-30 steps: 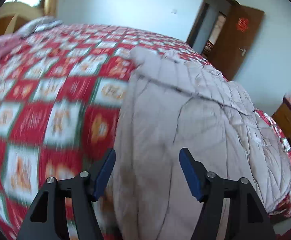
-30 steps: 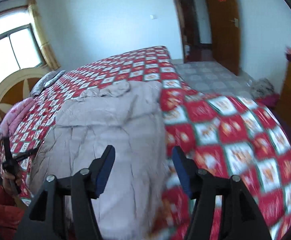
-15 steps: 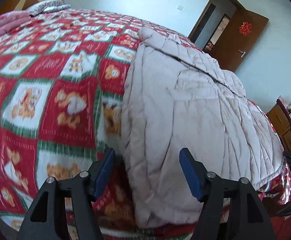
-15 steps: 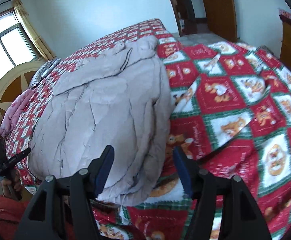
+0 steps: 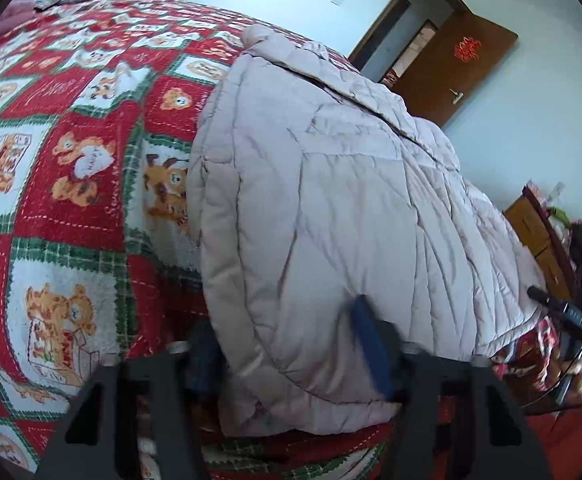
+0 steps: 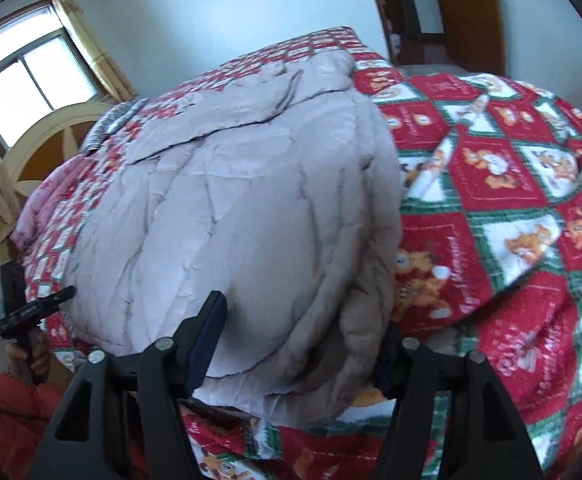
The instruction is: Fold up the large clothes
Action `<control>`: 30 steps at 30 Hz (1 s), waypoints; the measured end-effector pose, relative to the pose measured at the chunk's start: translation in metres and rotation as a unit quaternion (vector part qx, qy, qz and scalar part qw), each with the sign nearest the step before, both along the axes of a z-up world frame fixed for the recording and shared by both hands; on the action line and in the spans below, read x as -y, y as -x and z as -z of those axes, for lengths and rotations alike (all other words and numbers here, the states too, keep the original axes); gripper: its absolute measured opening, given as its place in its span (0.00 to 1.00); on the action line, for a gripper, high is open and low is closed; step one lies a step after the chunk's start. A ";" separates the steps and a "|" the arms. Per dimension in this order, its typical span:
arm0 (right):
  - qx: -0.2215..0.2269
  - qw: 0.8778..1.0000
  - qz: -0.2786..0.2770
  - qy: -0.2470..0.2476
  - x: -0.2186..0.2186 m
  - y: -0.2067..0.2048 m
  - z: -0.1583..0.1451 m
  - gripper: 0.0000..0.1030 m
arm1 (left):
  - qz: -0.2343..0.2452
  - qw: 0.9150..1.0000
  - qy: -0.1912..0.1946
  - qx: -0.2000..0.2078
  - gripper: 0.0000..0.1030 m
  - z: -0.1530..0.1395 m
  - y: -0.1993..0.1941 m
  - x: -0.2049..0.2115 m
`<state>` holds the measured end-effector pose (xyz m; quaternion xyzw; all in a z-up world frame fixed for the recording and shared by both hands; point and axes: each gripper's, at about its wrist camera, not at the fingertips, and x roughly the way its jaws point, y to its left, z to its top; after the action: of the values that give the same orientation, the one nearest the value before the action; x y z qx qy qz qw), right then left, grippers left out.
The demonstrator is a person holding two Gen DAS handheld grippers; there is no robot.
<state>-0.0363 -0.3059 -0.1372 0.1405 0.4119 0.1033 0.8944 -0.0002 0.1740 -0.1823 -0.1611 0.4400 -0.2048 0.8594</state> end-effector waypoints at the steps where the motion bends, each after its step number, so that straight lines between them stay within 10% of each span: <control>1: 0.004 1.000 -0.001 0.002 -0.001 -0.001 0.001 0.64 | -0.002 1.000 0.006 0.003 0.33 0.002 0.000 -0.002; 4: 0.009 1.000 0.002 0.010 -0.002 -0.005 0.003 0.65 | 0.001 0.999 0.048 -0.006 0.19 0.005 -0.001 -0.007; 6: 0.006 0.999 0.004 0.041 -0.005 -0.005 0.002 0.36 | 0.005 0.999 0.033 0.005 0.16 0.001 0.001 -0.003; 9: 0.003 1.000 0.009 0.011 0.001 -0.001 0.000 0.20 | 0.008 0.999 0.033 0.022 0.12 -0.007 0.003 -0.001; 21: 0.075 0.992 -0.018 -0.097 0.004 0.051 -0.072 0.15 | 0.053 0.976 0.126 0.172 0.10 -0.113 0.034 -0.019; 26: 0.119 0.981 -0.012 -0.150 0.016 0.084 -0.112 0.15 | 0.052 0.961 0.184 0.199 0.10 -0.153 0.044 -0.030; 30: 0.151 0.971 -0.001 -0.184 0.028 0.072 -0.140 0.15 | 0.025 0.966 0.184 0.178 0.10 -0.181 0.021 -0.032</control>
<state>-0.1081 -0.3334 0.0032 0.2850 0.2458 0.1981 0.9051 -0.0216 0.2061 -0.0017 -0.2663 0.2384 -0.3286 0.8742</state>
